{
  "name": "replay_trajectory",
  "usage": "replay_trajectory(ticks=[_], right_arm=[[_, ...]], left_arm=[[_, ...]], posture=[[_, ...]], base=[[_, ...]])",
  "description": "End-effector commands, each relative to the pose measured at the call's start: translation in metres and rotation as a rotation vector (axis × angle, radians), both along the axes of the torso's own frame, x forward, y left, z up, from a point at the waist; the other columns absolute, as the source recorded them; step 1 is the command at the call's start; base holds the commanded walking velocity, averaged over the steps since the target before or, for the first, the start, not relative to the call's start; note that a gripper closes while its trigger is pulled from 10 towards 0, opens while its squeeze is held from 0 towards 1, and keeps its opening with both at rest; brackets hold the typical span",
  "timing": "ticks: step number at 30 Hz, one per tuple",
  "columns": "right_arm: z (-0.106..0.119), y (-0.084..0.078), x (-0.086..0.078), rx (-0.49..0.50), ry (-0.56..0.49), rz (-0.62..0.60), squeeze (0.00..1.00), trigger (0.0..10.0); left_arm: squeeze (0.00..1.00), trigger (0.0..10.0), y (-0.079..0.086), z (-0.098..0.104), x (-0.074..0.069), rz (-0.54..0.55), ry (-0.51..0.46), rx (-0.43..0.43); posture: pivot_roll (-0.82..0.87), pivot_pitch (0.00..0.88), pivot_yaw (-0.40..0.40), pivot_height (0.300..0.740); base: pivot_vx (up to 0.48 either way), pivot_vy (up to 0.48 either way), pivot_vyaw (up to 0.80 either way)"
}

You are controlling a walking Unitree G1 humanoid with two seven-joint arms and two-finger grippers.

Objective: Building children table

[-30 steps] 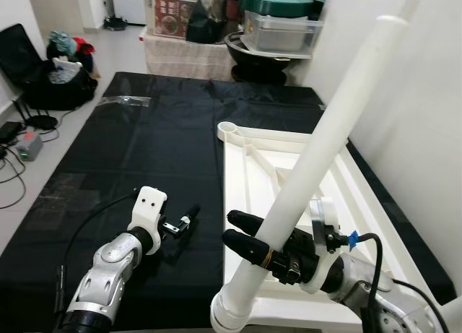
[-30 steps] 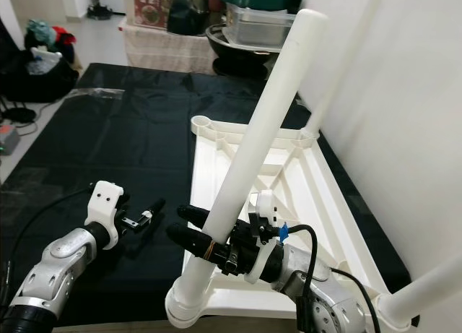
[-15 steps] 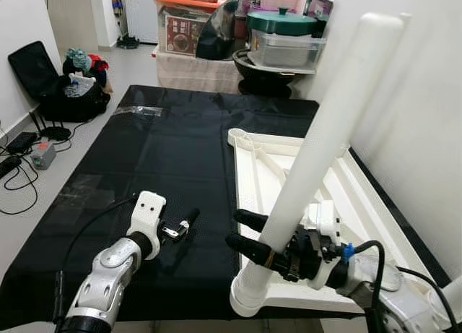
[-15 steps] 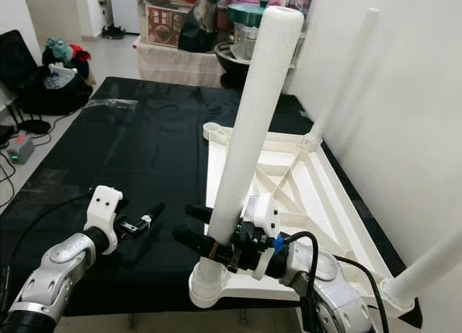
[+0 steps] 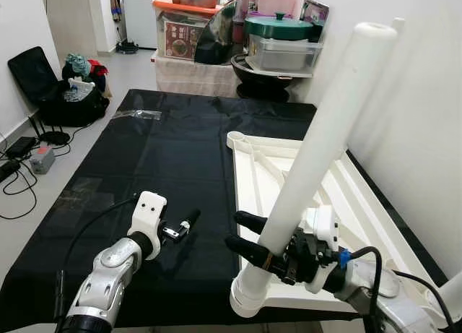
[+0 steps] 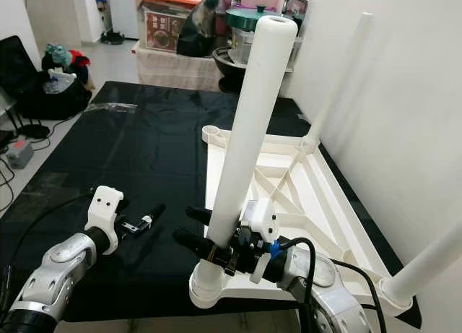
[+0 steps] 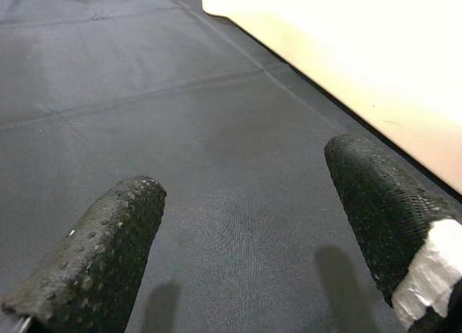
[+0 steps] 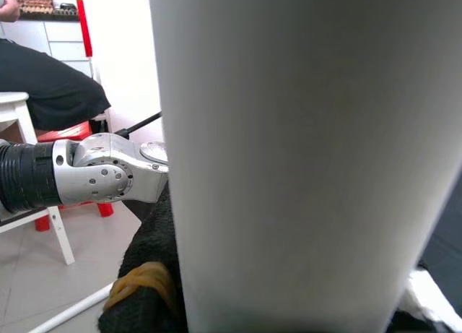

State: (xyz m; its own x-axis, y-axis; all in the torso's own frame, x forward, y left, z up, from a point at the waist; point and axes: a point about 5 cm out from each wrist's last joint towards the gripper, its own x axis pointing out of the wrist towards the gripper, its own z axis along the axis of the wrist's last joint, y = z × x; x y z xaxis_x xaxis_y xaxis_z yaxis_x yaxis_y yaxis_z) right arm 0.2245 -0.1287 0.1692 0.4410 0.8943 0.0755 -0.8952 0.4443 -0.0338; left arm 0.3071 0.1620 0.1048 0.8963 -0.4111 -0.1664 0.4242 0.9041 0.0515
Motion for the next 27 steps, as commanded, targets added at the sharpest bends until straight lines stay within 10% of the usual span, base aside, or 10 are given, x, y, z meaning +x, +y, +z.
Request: replay_trajectory(ticks=[1, 14, 16, 27], right_arm=[[-0.035, -0.014, 0.003, -0.141, 0.146, -0.106, 0.00, 10.0], [-0.051, -0.031, 0.024, -0.301, 0.183, -0.387, 0.00, 10.0], [-0.063, -0.048, 0.033, -0.350, 0.263, -0.625, 0.00, 10.0], [-0.079, -0.073, 0.035, -0.276, 0.405, -0.971, 0.00, 10.0]], left_arm=[[0.00, 10.0, -0.003, -0.001, 0.001, -0.016, 0.007, 0.011], [0.00, 10.0, -0.004, -0.003, 0.001, -0.007, 0.010, 0.007], [0.00, 10.0, -0.005, -0.004, 0.001, -0.004, 0.013, 0.006], [0.00, 10.0, -0.003, -0.005, 0.002, 0.002, 0.016, 0.004]], posture=[[0.05, 0.000, -0.094, 0.740], [0.04, 0.000, -0.107, 0.740], [0.03, 0.000, -0.109, 0.740], [0.02, 0.000, -0.102, 0.740]], base=[[0.000, 0.000, 0.00], [0.000, 0.000, 0.00], [0.000, 0.000, 0.00], [0.000, 0.000, 0.00]])
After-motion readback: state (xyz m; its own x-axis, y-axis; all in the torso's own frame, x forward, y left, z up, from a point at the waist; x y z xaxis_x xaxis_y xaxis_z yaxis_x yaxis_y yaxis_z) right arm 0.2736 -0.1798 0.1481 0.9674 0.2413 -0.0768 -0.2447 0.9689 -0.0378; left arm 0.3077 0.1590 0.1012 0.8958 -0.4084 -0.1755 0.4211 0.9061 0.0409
